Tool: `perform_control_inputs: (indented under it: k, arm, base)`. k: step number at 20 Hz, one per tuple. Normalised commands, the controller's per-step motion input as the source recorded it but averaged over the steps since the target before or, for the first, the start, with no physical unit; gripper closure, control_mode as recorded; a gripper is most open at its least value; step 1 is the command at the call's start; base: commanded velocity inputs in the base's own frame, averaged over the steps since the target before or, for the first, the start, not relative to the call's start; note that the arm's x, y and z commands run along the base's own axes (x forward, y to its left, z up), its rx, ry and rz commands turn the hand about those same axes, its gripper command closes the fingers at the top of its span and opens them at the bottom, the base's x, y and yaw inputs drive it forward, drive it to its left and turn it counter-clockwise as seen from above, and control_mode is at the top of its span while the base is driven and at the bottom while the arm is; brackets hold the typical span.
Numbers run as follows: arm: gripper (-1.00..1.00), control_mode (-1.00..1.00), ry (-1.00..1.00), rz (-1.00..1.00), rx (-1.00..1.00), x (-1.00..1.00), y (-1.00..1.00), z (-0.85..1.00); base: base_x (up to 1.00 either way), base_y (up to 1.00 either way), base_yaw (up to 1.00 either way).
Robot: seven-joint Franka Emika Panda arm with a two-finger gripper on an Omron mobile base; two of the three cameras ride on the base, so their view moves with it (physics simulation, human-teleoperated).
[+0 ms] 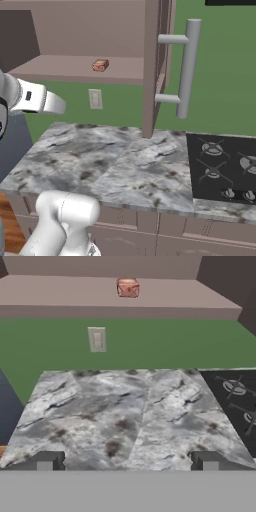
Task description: Pick up the bar soap and bar soap from the sink, and place them back in the cabinet, and close the cabinet doors.
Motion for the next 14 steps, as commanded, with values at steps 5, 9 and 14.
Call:
perform_control_inputs:
  k: [5, 9, 14]
  arm:
    - [-1.00, -1.00, 0.04, 0.01, 0.00, -0.35, 0.00, 0.00]
    - [-1.00, -1.00, 0.03, 0.05, 0.00, -0.04, 0.00, 0.00]
    - [-1.00, -1.00, 0.02, 0.01, 0.00, -0.09, 0.00, 0.00]
  base:
    - [0.00, 0.00, 0.00]
    - [0.00, 0.00, 0.00]
    - [0.00, 0.00, 0.00]
